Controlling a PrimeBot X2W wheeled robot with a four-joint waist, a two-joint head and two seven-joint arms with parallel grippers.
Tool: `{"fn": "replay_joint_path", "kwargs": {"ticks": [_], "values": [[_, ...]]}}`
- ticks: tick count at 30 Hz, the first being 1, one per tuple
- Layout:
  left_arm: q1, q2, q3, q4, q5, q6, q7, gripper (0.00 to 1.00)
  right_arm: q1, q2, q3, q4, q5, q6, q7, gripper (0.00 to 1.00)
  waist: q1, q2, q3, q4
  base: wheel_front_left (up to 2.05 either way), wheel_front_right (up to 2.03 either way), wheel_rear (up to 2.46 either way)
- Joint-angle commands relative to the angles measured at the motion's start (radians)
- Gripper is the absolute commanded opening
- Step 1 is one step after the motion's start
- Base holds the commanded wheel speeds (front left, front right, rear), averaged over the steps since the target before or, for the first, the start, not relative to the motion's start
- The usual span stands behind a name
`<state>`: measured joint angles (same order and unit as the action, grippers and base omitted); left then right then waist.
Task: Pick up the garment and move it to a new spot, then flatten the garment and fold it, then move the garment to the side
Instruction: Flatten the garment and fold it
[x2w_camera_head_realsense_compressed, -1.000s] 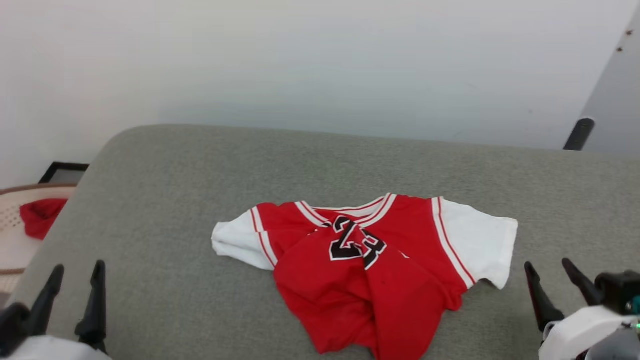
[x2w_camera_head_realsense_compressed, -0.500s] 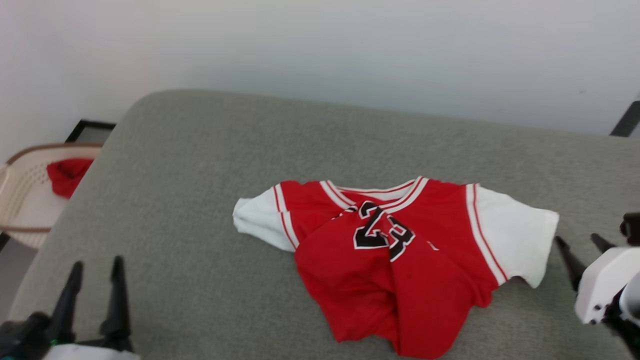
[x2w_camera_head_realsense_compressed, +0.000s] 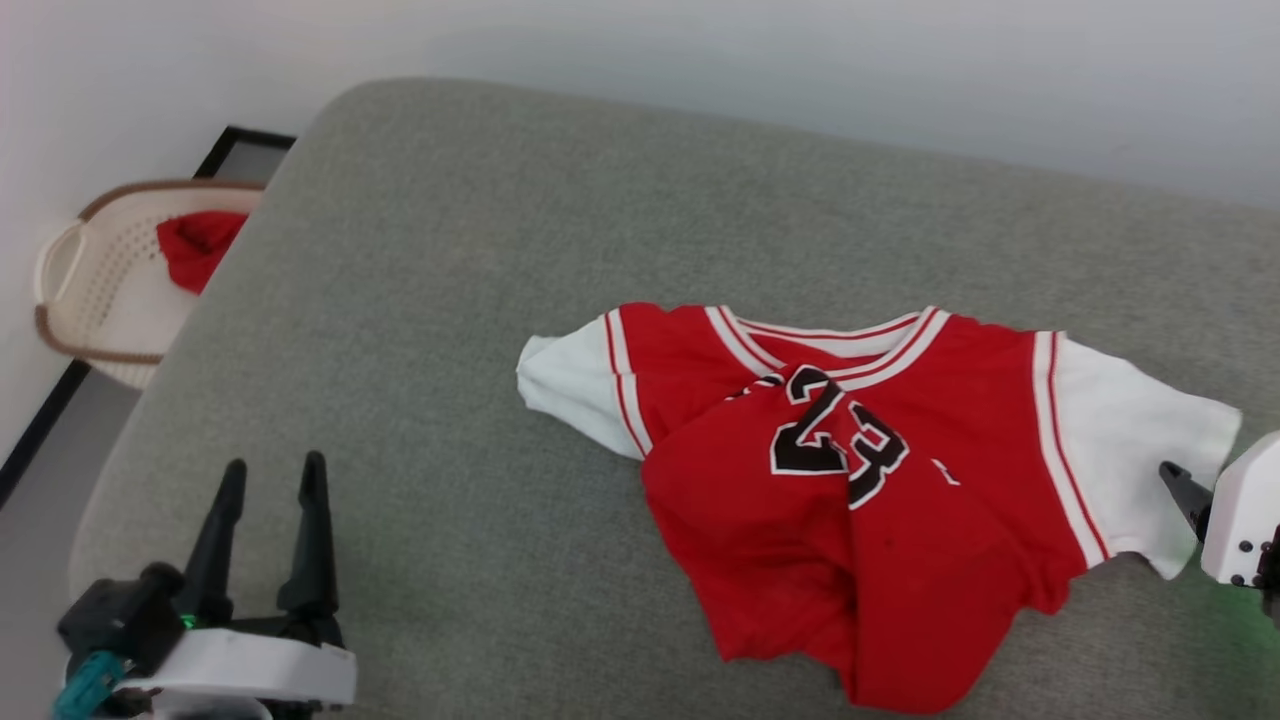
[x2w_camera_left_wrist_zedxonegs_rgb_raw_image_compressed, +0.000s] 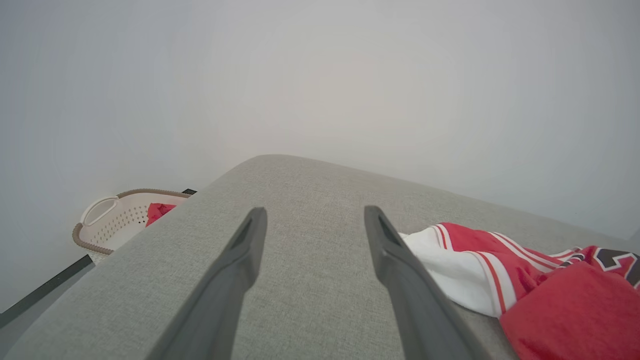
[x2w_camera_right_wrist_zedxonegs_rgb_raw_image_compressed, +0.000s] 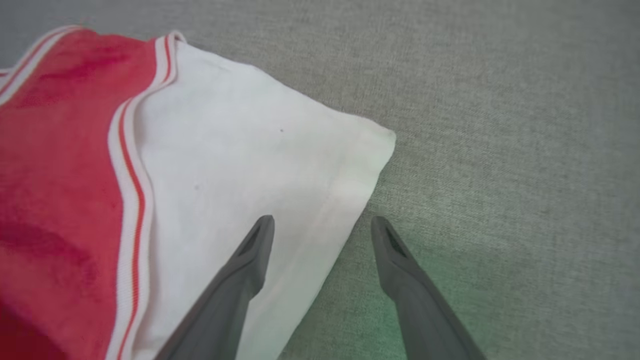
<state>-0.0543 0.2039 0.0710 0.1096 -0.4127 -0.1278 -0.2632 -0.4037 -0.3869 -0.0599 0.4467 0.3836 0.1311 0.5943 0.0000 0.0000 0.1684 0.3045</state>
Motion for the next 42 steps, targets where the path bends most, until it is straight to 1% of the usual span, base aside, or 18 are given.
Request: {"fn": "replay_joint_path", "kwargs": {"ticks": [1,6,9,10,11,15,24,33,37,39,40,41,42], "values": [[-0.01,-0.002,-0.008,0.0,0.005,-0.004,-0.001,1.0,-0.016,-0.001,-0.004,0.016,-0.007,-0.001,0.008,1.0,0.0,0.0,0.028,0.027,0.0,0.0,0.0],[-0.024,0.002,-0.033,-0.001,-0.011,-0.003,-0.001,1.0,-0.041,0.012,-0.023,0.111,-0.031,-0.001,0.046,1.0,0.0,0.0,0.044,0.041,0.0,0.0,0.0],[-0.025,0.004,-0.035,0.002,-0.019,-0.004,-0.001,1.0,-0.053,0.034,-0.029,0.157,-0.03,-0.001,0.068,1.0,0.0,0.0,0.05,0.044,0.0,0.0,0.0],[-0.026,0.004,-0.035,0.002,-0.022,-0.004,-0.001,1.0,-0.059,0.035,-0.031,0.167,-0.037,-0.001,0.064,0.44,0.0,0.0,0.051,0.045,0.0,0.0,0.0],[-0.025,0.005,-0.034,0.004,-0.023,-0.004,-0.001,1.0,-0.064,0.038,-0.04,0.181,-0.044,-0.001,0.06,0.0,0.0,0.0,0.052,0.044,0.0,0.0,0.0],[-0.018,0.007,-0.031,0.005,-0.026,-0.004,-0.001,1.0,-0.081,0.038,-0.043,0.2,-0.046,-0.001,0.047,0.0,0.0,0.0,0.047,0.042,0.0,0.0,0.0],[0.0,0.007,-0.022,0.005,-0.028,-0.004,-0.001,1.0,-0.1,-0.035,-0.049,0.193,-0.039,-0.001,-0.012,0.0,0.0,0.0,0.016,0.009,0.0,0.0,0.0],[0.009,0.024,-0.042,0.007,-0.033,-0.004,-0.001,1.0,-0.08,-0.118,-0.07,0.2,-0.033,-0.001,-0.063,0.0,0.0,0.0,0.007,-0.023,0.0,0.0,0.0],[0.002,0.032,-0.052,0.008,-0.037,-0.004,-0.001,1.0,-0.086,-0.138,-0.09,0.23,-0.034,-0.001,-0.089,0.0,0.0,0.0,0.012,-0.032,0.0,0.0,0.0],[-0.004,0.035,-0.057,0.009,-0.039,-0.004,-0.001,1.0,-0.091,-0.136,-0.09,0.25,-0.039,-0.001,-0.096,0.0,0.0,0.0,0.014,-0.035,0.0,0.0,0.0],[-0.005,0.037,-0.058,0.01,-0.041,-0.004,-0.001,1.0,-0.093,-0.134,-0.09,0.256,-0.044,-0.001,-0.102,0.05,0.0,0.0,0.015,-0.037,0.0,0.0,0.0],[-0.008,0.038,-0.059,0.01,-0.042,-0.004,-0.001,1.0,-0.098,-0.132,-0.093,0.262,-0.042,-0.001,-0.108,0.42,0.0,0.0,0.016,-0.038,0.0,0.0,0.0],[-0.01,0.04,-0.062,0.01,-0.043,-0.004,-0.001,1.0,-0.103,-0.129,-0.093,0.269,-0.04,-0.001,-0.116,0.68,0.0,0.0,0.018,-0.04,0.0,0.0,0.0]]}}
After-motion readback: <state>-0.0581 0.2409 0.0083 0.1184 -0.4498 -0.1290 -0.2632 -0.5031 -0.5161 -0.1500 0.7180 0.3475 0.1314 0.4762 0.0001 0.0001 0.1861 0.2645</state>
